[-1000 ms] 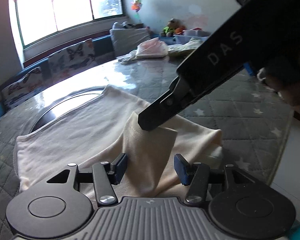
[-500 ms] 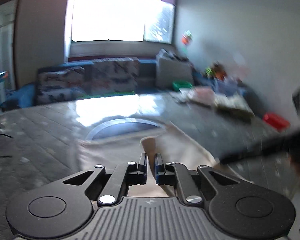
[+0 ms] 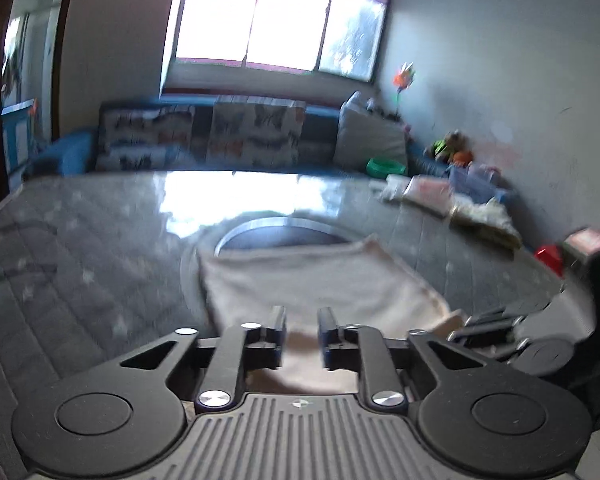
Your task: Fold clothes
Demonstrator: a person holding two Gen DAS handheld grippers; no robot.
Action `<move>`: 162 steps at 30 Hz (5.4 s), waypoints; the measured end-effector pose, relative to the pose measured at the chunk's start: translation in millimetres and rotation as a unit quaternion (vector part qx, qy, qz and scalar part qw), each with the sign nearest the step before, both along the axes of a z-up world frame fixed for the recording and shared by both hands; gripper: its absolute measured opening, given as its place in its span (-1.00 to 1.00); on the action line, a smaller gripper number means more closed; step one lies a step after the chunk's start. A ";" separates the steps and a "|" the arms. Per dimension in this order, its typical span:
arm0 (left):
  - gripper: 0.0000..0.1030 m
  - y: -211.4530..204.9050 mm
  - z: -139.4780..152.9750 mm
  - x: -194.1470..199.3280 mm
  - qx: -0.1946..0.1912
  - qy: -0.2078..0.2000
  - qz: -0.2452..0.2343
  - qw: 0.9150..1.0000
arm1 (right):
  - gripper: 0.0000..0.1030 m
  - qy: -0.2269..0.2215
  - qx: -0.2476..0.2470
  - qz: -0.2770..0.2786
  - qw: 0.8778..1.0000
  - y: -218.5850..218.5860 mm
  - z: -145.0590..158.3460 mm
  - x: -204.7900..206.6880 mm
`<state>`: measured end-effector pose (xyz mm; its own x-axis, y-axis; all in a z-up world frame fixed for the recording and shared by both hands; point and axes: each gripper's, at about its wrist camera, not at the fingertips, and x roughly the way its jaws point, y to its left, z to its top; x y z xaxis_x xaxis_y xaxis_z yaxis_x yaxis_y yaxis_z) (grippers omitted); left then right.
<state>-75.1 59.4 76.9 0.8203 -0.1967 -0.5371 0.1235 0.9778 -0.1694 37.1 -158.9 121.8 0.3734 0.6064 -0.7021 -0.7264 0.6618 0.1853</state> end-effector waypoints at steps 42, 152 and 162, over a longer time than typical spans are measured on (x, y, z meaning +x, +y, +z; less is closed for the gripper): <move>-0.86 18.2 62.6 -11.0 -0.048 -0.111 0.073 0.990 | -0.29 -0.031 -0.019 0.072 0.997 45.4 -8.2 -20.7; -0.36 -87.9 -75.3 -60.9 0.200 -0.002 -0.209 0.957 | -0.03 -0.099 -0.130 0.072 0.984 -70.3 18.7 -56.8; -0.70 -69.0 -49.8 -28.5 0.138 -0.013 -0.165 0.976 | 0.04 -0.126 -0.153 0.135 0.971 -69.4 8.7 -72.3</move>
<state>-103.6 -9.6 27.1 0.7511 -0.3025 -0.5868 0.4400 0.8921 0.1032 -35.2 -228.3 130.5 0.4137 0.4841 -0.7710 -0.8775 0.4376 -0.1961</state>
